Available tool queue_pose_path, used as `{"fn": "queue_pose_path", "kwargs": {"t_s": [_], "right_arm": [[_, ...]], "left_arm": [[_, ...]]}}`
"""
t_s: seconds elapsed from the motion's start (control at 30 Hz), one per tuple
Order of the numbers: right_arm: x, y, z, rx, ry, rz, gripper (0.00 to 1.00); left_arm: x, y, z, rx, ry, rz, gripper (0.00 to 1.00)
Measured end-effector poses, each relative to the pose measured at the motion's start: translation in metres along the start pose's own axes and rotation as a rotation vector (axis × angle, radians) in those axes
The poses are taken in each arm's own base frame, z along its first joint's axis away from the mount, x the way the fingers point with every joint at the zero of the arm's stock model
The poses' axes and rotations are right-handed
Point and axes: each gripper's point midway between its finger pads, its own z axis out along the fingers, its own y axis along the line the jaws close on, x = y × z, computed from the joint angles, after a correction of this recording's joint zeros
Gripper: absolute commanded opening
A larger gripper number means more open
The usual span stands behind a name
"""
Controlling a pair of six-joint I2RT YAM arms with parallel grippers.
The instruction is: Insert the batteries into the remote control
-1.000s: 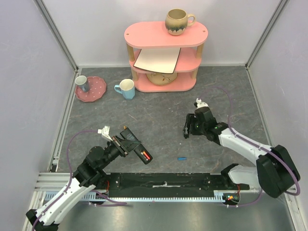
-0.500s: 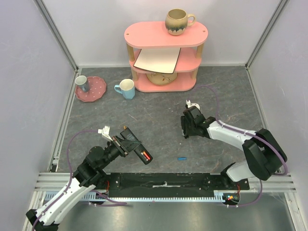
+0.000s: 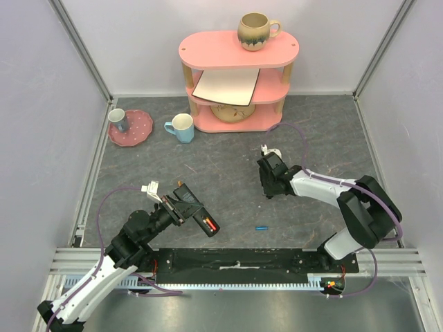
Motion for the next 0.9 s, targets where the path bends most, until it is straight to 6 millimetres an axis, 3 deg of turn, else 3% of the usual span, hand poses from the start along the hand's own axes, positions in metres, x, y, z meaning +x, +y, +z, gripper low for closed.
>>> {"fn": "queue_pose_path", "kwargs": {"t_s": [0.03, 0.1, 0.27, 0.37, 0.53, 0.7, 0.8, 0.9], "right_arm": [[0.0, 0.0, 0.001, 0.0, 0.001, -0.008, 0.31], [-0.002, 0.0, 0.001, 0.0, 0.0, -0.02, 0.24], [-0.004, -0.001, 0.001, 0.009, 0.006, -0.03, 0.16], [-0.006, 0.0, 0.0, 0.02, 0.011, -0.007, 0.01], [-0.017, -0.004, -0.002, 0.035, -0.008, 0.143, 0.0], [-0.033, -0.017, -0.011, 0.062, -0.066, 0.436, 0.0], [-0.033, -0.022, -0.019, 0.088, -0.108, 0.655, 0.0], [-0.028, -0.027, -0.023, 0.119, -0.146, 0.835, 0.06]], "left_arm": [[0.0, 0.0, 0.0, 0.0, 0.0, 0.0, 0.02], [0.0, 0.0, 0.0, 0.0, 0.001, 0.0, 0.02], [0.001, 0.002, 0.0, -0.007, 0.006, 0.0, 0.02], [0.001, 0.002, 0.0, -0.007, 0.006, 0.0, 0.02], [0.002, 0.002, 0.0, -0.006, 0.008, 0.0, 0.02], [0.002, 0.001, 0.0, -0.005, 0.009, 0.0, 0.02], [0.002, 0.001, 0.0, -0.005, 0.01, 0.0, 0.02], [0.002, 0.001, 0.0, -0.005, 0.01, 0.001, 0.02]]}}
